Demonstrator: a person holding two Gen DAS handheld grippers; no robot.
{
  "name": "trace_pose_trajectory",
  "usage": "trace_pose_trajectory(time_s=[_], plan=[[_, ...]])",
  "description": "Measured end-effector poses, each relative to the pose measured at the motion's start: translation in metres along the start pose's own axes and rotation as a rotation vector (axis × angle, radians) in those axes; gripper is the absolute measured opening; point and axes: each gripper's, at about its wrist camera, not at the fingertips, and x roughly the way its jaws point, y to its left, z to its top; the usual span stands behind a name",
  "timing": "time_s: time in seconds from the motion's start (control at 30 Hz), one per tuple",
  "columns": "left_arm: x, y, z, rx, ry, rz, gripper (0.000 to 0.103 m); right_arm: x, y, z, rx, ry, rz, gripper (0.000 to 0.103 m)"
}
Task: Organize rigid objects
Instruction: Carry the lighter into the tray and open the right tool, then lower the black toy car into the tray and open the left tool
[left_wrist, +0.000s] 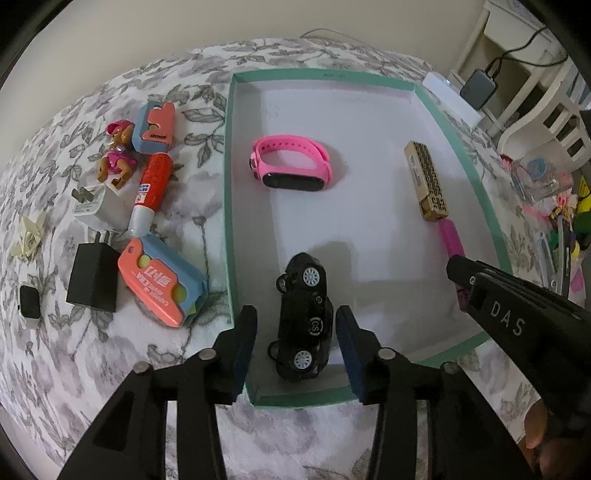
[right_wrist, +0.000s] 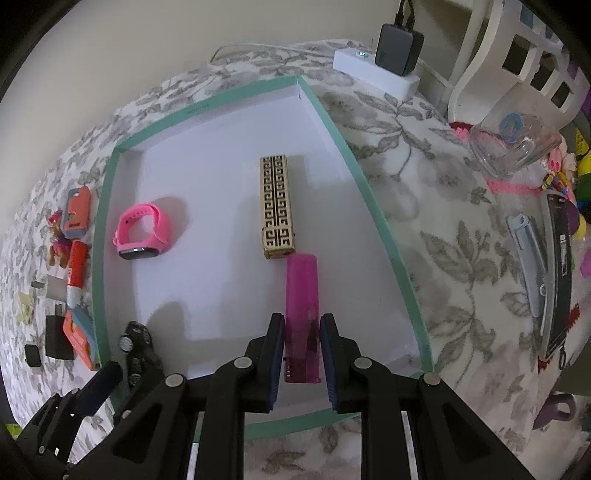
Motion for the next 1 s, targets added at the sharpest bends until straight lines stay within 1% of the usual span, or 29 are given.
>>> trace_pose_trajectory(time_s=[0.07, 0.13, 0.27, 0.37, 0.47, 0.5, 0.53, 0.6, 0.7, 0.77, 0.8, 0.87, 0.9, 1.0], plan=[[-0.004, 0.001, 0.002, -0.006, -0.011, -0.007, 0.047, -0.003, 0.000, 0.001, 0.000, -0.009, 0.000, 0.022], [-0.007, 0.002, 0.003, -0.006, -0.016, -0.011, 0.050, -0.004, 0.001, 0.002, -0.002, -0.013, -0.004, 0.023], [-0.013, 0.003, 0.003, -0.007, -0.025, -0.013, 0.053, -0.008, -0.001, 0.002, 0.004, -0.025, 0.003, 0.024], [-0.023, 0.008, 0.006, -0.020, -0.056, -0.008, 0.055, -0.013, -0.001, 0.003, 0.013, -0.046, 0.005, 0.024], [-0.033, 0.015, 0.009, -0.050, -0.080, -0.007, 0.062, -0.019, 0.000, 0.004, 0.020, -0.068, 0.012, 0.025], [-0.037, 0.020, 0.011, -0.069, -0.090, -0.002, 0.063, -0.020, 0.000, 0.004, 0.019, -0.074, 0.013, 0.029], [-0.039, 0.025, 0.012, -0.087, -0.097, 0.007, 0.064, -0.021, 0.002, 0.005, 0.015, -0.078, 0.013, 0.035], [-0.043, 0.038, 0.014, -0.128, -0.116, 0.041, 0.065, -0.023, 0.008, 0.004, -0.005, -0.086, 0.019, 0.042], [-0.045, 0.057, 0.015, -0.181, -0.120, 0.105, 0.067, -0.024, 0.018, 0.003, -0.037, -0.092, 0.041, 0.043], [-0.045, 0.066, 0.016, -0.212, -0.116, 0.136, 0.067, -0.024, 0.025, 0.002, -0.059, -0.096, 0.045, 0.051], [-0.044, 0.072, 0.016, -0.239, -0.109, 0.163, 0.068, -0.024, 0.029, 0.001, -0.071, -0.095, 0.049, 0.060], [-0.041, 0.081, 0.014, -0.271, -0.091, 0.207, 0.071, -0.022, 0.034, -0.001, -0.076, -0.091, 0.072, 0.061], [-0.039, 0.086, 0.014, -0.289, -0.079, 0.228, 0.076, -0.021, 0.035, -0.001, -0.076, -0.087, 0.086, 0.061], [-0.036, 0.097, 0.011, -0.328, -0.049, 0.245, 0.077, -0.019, 0.040, -0.002, -0.084, -0.082, 0.092, 0.067]])
